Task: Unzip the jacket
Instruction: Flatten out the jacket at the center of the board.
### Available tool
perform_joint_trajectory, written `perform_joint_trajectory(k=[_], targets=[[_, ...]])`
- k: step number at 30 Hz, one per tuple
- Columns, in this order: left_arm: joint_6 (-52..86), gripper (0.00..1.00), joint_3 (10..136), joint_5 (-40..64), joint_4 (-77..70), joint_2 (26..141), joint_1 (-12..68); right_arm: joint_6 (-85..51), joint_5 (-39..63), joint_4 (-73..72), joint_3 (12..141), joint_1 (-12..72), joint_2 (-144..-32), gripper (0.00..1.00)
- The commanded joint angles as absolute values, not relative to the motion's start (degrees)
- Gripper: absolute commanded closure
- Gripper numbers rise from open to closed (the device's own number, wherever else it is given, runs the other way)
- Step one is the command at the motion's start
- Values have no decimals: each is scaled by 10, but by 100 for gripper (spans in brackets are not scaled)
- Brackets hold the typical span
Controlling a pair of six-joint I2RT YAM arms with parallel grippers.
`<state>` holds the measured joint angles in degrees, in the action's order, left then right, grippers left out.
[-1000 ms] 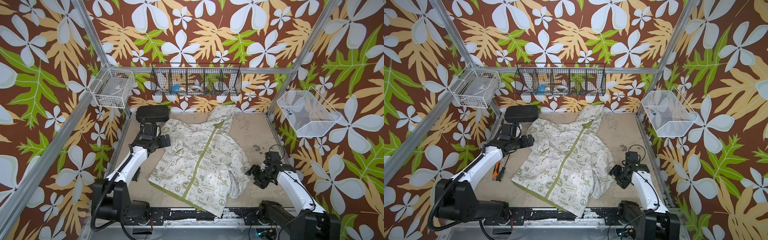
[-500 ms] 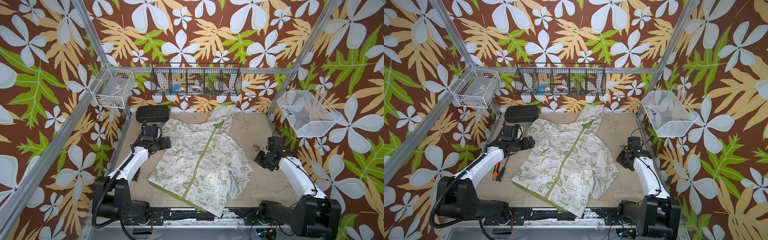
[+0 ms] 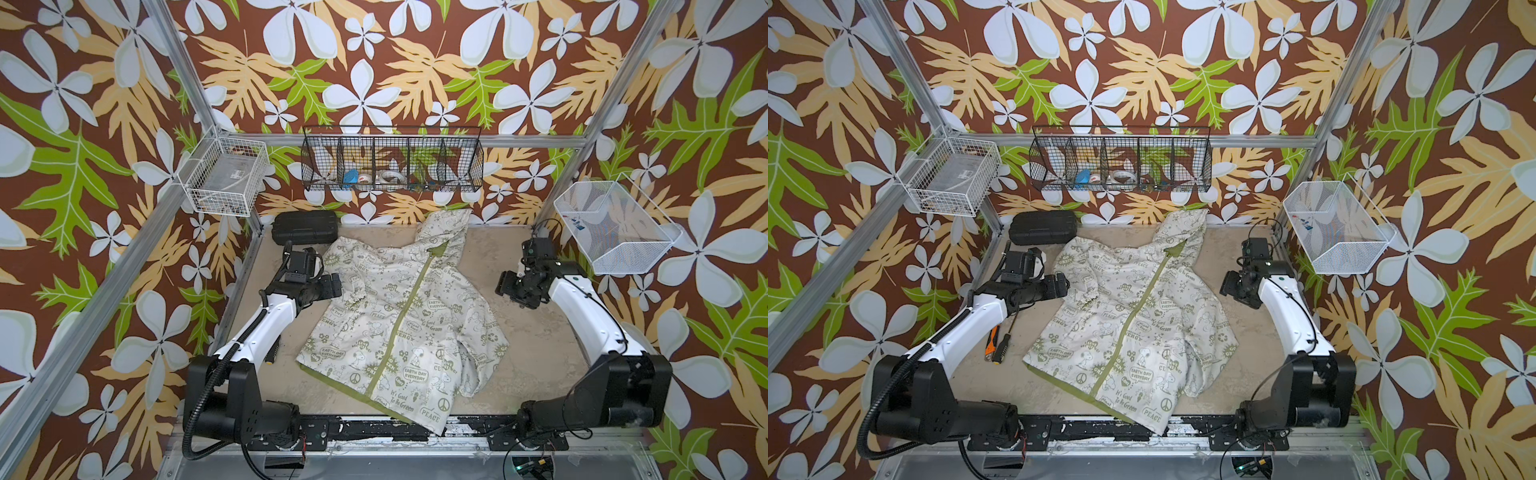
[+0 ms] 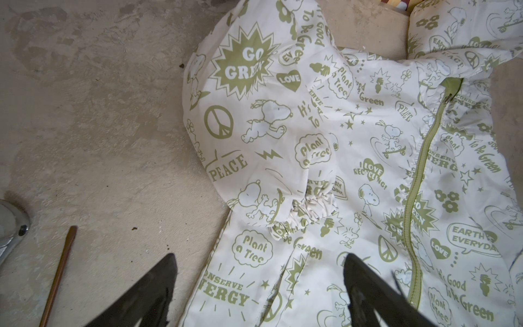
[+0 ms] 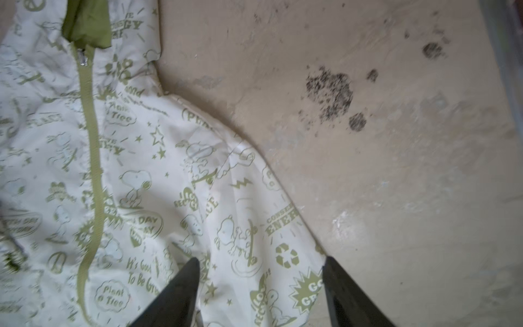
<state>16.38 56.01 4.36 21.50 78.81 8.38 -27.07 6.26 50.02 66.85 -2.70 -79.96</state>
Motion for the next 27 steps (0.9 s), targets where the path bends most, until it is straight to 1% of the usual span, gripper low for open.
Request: perform_joint_trajectory(k=[1,4,5,6,7,11,15,19,20,24,25,26,27], targets=[[176,8,553,42,201,782,85,-285,136,528,583,-38,-742,31],[191,8,545,38,204,775,84,-311,187,505,475,-45,-682,31],[198,8,540,42,200,770,85,-322,211,494,441,-46,-668,28],[203,8,532,47,195,764,85,-332,226,485,415,-45,-658,28],[209,8,523,52,185,757,85,-341,247,471,385,-44,-644,29],[228,11,508,58,168,742,85,-362,242,440,311,-45,-604,35],[230,12,515,52,178,744,85,-374,233,399,263,-44,-604,39],[238,13,520,54,182,754,85,-378,206,348,240,-45,-632,51],[240,13,522,56,180,756,86,-381,200,340,241,-44,-643,57],[241,14,525,56,178,763,87,-383,189,302,255,-41,-683,75],[240,14,525,56,179,763,88,-381,176,299,266,-40,-695,84],[239,14,525,55,178,764,87,-376,159,304,283,-40,-708,97],[238,14,526,53,180,763,87,-368,144,314,302,-40,-718,100]])
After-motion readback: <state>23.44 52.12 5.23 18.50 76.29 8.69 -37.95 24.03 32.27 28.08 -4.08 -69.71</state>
